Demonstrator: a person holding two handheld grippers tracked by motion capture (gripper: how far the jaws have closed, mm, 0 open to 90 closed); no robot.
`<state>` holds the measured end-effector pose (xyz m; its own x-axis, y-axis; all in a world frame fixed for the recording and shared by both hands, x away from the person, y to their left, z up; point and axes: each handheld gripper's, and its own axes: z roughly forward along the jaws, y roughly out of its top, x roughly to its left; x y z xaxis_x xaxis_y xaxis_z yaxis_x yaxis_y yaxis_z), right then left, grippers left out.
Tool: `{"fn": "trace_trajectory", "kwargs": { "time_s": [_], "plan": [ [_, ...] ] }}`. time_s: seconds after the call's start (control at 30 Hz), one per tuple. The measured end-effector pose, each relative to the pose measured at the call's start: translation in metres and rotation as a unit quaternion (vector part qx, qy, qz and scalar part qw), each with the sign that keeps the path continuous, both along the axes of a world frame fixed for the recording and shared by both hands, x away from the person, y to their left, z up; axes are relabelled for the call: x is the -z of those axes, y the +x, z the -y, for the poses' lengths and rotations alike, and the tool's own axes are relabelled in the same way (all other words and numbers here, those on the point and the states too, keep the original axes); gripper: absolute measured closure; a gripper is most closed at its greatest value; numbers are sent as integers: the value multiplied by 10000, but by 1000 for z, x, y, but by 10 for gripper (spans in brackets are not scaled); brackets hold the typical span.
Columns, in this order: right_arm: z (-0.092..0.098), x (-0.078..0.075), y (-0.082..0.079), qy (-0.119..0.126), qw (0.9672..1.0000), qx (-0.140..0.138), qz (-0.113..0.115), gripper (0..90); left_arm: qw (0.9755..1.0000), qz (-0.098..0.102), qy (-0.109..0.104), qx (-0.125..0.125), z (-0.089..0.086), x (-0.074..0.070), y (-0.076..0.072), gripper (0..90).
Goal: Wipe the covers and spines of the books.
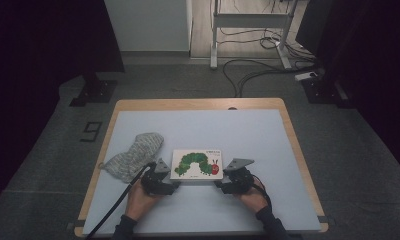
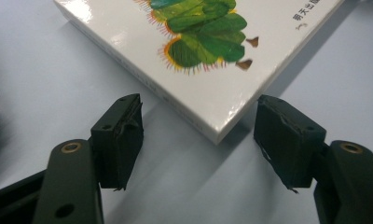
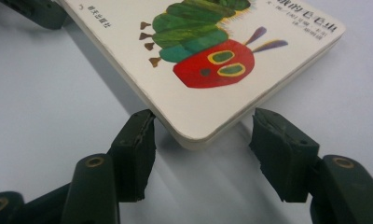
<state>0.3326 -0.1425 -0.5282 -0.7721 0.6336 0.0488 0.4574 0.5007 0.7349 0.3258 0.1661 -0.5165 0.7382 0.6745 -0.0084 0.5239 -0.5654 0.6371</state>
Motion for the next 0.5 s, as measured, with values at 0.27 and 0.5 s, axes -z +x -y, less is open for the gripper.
{"fn": "trace_trajectory", "kwargs": {
  "time_s": [0.27, 0.5],
  "plan": [
    [-1, -1, -1, -22, 10000, -81, 0, 416, 10000, 32, -42, -28, -2, -2, -1, 350],
    [0, -1, -1, -4, 10000, -63, 14, 367, 9999, 40, -34, -90, -4, -2, 0, 266]
  ]
}}
